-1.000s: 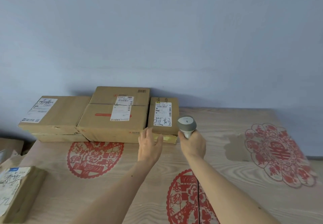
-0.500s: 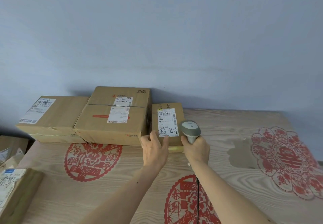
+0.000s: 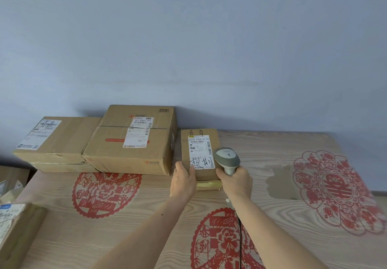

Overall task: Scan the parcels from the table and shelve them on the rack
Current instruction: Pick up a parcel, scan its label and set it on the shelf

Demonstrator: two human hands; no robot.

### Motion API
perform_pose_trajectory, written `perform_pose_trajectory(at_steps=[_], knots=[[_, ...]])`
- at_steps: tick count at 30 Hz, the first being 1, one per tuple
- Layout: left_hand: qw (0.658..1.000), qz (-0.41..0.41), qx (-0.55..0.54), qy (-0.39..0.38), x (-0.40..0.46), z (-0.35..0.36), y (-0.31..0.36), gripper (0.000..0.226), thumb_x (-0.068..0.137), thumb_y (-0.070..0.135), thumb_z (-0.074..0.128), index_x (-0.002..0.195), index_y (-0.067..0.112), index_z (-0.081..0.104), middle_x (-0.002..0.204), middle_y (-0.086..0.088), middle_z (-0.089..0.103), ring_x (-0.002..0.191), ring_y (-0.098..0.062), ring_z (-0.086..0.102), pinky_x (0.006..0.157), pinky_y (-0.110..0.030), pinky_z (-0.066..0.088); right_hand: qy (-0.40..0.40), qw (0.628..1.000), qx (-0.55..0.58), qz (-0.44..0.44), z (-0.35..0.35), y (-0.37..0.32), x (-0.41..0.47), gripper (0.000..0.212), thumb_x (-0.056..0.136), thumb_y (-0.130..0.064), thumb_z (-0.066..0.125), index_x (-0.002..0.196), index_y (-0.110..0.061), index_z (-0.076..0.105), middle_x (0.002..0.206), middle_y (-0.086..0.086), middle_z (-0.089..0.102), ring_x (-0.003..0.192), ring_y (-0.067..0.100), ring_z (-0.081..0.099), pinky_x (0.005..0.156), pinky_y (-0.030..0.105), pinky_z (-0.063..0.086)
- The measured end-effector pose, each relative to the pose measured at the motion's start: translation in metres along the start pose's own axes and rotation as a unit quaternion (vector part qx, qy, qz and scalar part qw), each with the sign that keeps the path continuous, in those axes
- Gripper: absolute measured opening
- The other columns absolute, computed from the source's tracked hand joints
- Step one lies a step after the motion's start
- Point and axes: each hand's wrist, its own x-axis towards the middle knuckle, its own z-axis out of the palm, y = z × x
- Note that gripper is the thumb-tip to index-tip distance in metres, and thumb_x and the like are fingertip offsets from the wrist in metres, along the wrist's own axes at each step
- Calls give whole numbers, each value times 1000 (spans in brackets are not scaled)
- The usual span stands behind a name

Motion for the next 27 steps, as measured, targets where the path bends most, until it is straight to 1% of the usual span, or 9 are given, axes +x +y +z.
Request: perform_pose_trajectory(at_steps=[4,8,10,13,17,18,21,24,27], knots=[[999,18,-29,11,-17,-7,8,20,105,29,43,115,13,37,120,-5,54,103,-22,50,87,-39,42,9,1000,13,-3,-14,-7,-11,23,77,-34,82,80,-17,67,75,0,68,73,22,64,62,31,49],[994,40,-100,17,-40,-22,23,19,103,26,43,113,14,32,104,0,55,96,-21,54,85,-47,46,23,998,57,-14,-33,-24,-29,22,75,-28,84,77,-16,66,71,-1,68,71,20,64,68,36,54],[990,54,-130,29,-49,-31,30,21,100,22,46,112,12,32,100,-1,52,92,-20,52,82,-45,45,26,997,74,-23,-43,-33,-39,22,75,-27,84,75,-16,65,70,0,68,71,21,65,69,39,56],[982,76,-162,61,-62,-46,37,29,96,31,54,113,16,35,112,-4,49,101,-21,50,83,-36,44,29,994,97,-40,-54,-46,-58,22,73,-28,85,73,-17,66,69,-1,68,72,22,66,70,46,60],[969,80,-216,89,-78,-74,37,67,95,48,59,149,19,33,131,4,41,119,-15,45,105,-38,40,26,991,116,-61,-59,-60,-87,22,70,-29,86,70,-19,66,64,-3,66,70,22,65,66,52,61],[968,78,-220,91,-82,-82,36,67,95,50,58,151,23,35,129,5,39,117,-13,45,103,-37,39,23,990,121,-66,-59,-64,-95,23,69,-30,86,69,-19,66,62,-3,65,68,23,64,65,52,61],[962,85,-240,96,-95,-108,27,50,94,50,58,138,27,55,118,2,38,105,-3,45,92,-31,39,13,988,127,-83,-56,-75,-123,25,64,-32,86,67,-18,65,56,-4,62,64,23,62,63,53,61],[954,82,-274,95,-112,-134,14,48,94,47,61,136,27,52,127,-3,35,111,-12,46,91,-32,38,7,986,132,-101,-48,-86,-154,25,65,-28,86,65,-16,64,52,-7,59,61,22,60,62,54,60],[943,86,-309,85,-128,-161,-2,52,91,52,62,137,36,44,136,2,29,124,-17,34,100,-37,33,6,984,137,-116,-37,-95,-185,25,65,-25,86,62,-17,64,50,-6,60,59,22,59,61,54,60]])
